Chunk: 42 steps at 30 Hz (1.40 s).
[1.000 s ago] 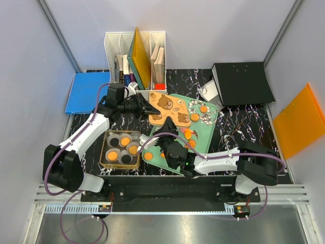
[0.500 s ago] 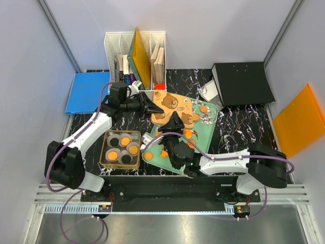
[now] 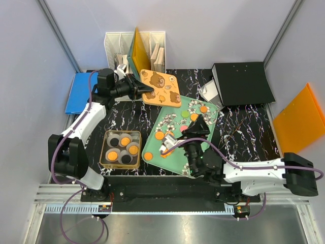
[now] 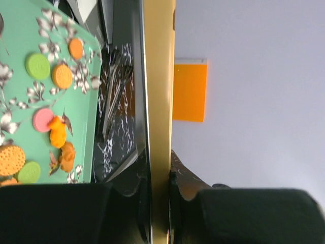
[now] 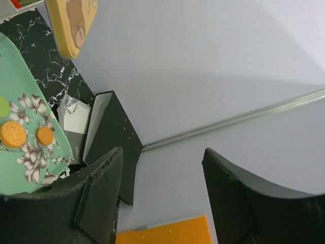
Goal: Pack the cookies
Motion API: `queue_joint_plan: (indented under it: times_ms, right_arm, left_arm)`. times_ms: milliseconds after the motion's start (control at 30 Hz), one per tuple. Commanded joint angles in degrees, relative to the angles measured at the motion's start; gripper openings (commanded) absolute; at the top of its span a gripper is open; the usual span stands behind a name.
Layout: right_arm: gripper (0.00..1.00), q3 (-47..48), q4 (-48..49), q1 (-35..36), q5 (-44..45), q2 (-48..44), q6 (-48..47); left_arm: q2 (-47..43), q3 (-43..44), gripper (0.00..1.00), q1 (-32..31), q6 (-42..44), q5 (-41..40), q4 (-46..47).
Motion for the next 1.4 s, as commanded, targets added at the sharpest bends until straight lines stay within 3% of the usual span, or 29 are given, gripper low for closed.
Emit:
queue_joint_plan:
  times_ms: [0, 67, 100, 133, 167, 200, 233, 300, 333, 367, 433, 600, 767, 900, 1033, 1100, 1367]
  right_arm:
    - [0.69, -0.58, -0.03, 0.49, 7.63, -6.24, 4.74]
    - [0.71, 1.44, -10.82, 0.41, 8.52, -10.97, 13.44]
    - [0.72, 4.85, -15.56, 0.32, 8.61, -12.39, 24.89]
    - [0.73, 7.14, -27.18, -0.03, 8.26, -13.8, 31.44]
    - [0.73, 9.78, -31.9, -0.9, 7.12, -15.55, 38.21]
    - [0.72, 16.42, -38.04, -2.3, 5.55, -16.18, 55.85]
    - [0.71, 21.7, -63.6, -8.32, 2.14, -16.1, 68.99]
    - [0.72, 35.82, -81.98, -21.75, -20.57, -14.43, 98.05]
    - [0.71, 37.91, -87.18, -36.19, -30.14, -13.29, 102.83]
    - [0.72, 39.93, -87.93, -43.55, -48.86, -12.67, 106.53]
    - [0.72, 41.0, -87.68, -56.04, -65.67, -10.14, 114.98]
    - [0.75, 40.13, -81.01, -57.94, -88.92, -2.75, 128.58]
    - [0.77, 27.86, -52.66, -64.18, -108.06, 0.25, 147.58]
    - [0.78, 20.89, -30.15, -66.21, -115.05, 5.6, 166.01]
    - [0.78, 17.45, -10.3, -66.39, -116.72, 11.57, 175.02]
    - [0.8, 17.1, -6.22, -66.39, -117.16, 13.43, 177.4]
    - [0.8, 19.2, -6.37, -65.95, -120.24, 19.94, 172.5]
  left_arm:
    - [-0.25, 4.13, 0.01, 1.05, -1.89, 0.0, 5.77]
    - [-0.69, 4.22, 0.01, 1.05, -1.63, -0.09, 5.68]
    - [-1.3, 3.88, 0.01, 1.05, -1.19, -0.09, 5.59]
    - [-1.65, 3.52, 0.01, 1.05, -0.92, -0.26, 5.59]
    - [-2.18, 2.3, 0.01, 0.79, -0.66, -0.44, 5.68]
    - [-3.23, 1.68, 0.01, 0.7, -0.05, -0.35, 5.68]
    - [-3.67, 0.37, 0.01, 0.52, 0.22, -0.35, 5.77]
    - [-5.42, -0.87, 0.01, 0.34, 1.09, -0.18, 5.77]
    - [-6.13, -2.18, 0.01, 0.26, 1.36, 0.0, 5.85]
    - [-6.92, -2.8, 0.01, 0.26, 1.54, 0.09, 5.94]
    - [-9.29, -4.29, 0.01, 0.17, 2.5, 0.17, 5.68]
    - [-13.95, -5.53, 0.01, 0.08, 6.19, 0.44, 3.14]
    - [-17.47, -8.95, 0.01, 0.08, 7.51, 0.44, 1.72]
    - [-19.67, -11.94, 0.01, -0.01, 7.78, 0.53, 2.16]
    - [-20.55, -13.53, 0.01, -0.36, 7.43, 1.05, 2.78]
    - [-20.64, -13.7, 0.01, -0.53, 7.34, 1.14, 2.78]
    - [-19.85, -12.92, 0.01, -2.82, 6.2, 0.88, 3.39]
